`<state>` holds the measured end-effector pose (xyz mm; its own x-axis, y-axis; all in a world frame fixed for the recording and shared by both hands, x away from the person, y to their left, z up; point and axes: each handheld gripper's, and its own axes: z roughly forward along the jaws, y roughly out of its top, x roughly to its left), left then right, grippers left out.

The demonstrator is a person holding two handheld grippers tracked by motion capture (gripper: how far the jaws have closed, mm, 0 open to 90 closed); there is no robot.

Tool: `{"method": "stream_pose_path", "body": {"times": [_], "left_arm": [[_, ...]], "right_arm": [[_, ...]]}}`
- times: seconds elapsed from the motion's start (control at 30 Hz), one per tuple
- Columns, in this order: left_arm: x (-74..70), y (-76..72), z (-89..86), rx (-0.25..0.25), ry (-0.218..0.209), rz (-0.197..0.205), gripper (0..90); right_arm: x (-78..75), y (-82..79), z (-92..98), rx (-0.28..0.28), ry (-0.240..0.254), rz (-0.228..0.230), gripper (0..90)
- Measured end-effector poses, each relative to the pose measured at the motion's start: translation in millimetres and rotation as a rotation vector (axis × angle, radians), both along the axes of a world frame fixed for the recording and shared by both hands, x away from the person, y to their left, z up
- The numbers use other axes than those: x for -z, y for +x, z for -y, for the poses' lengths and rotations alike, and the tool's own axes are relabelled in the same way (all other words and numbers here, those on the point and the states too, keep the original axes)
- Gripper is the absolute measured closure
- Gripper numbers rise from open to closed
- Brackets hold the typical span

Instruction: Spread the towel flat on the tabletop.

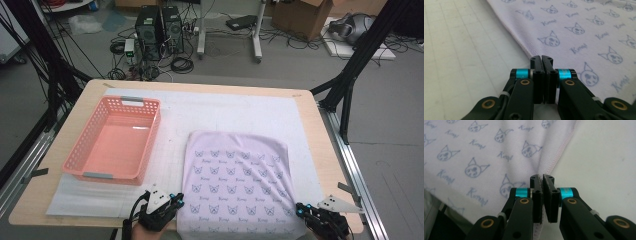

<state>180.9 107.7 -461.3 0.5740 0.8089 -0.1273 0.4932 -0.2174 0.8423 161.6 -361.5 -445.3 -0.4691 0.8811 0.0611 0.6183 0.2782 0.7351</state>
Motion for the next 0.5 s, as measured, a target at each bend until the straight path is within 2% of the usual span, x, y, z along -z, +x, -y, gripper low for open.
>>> {"method": "stream_pose_path", "body": {"times": [0.13,0.17,0.23,0.3,0.37,0.5], "left_arm": [[-0.7,-8.5,-10.6,0.011,-0.019,-0.010,86.9],[-0.6,-7.8,-11.9,0.010,-0.029,-0.004,82.8],[-0.4,-4.5,-13.4,-0.003,-0.067,0.009,67.7],[-0.6,-1.6,-13.1,-0.010,-0.094,0.026,58.7],[-1.6,0.1,-10.9,0.000,-0.094,0.043,54.7],[-6.0,6.8,-6.3,0.009,-0.123,0.085,48.7]], "right_arm": [[-2.6,-12.5,10.8,0.001,0.015,-0.016,84.3],[-3.0,-13.9,12.9,0.009,0.024,-0.016,82.6],[-4.9,-13.1,16.7,0.028,0.033,0.008,73.5],[-6.9,-9.2,20.1,0.047,0.058,0.031,70.8],[-7.7,-4.5,21.3,0.055,0.067,0.042,70.7],[-8.8,2.4,18.0,0.050,0.060,0.056,70.7]]}}
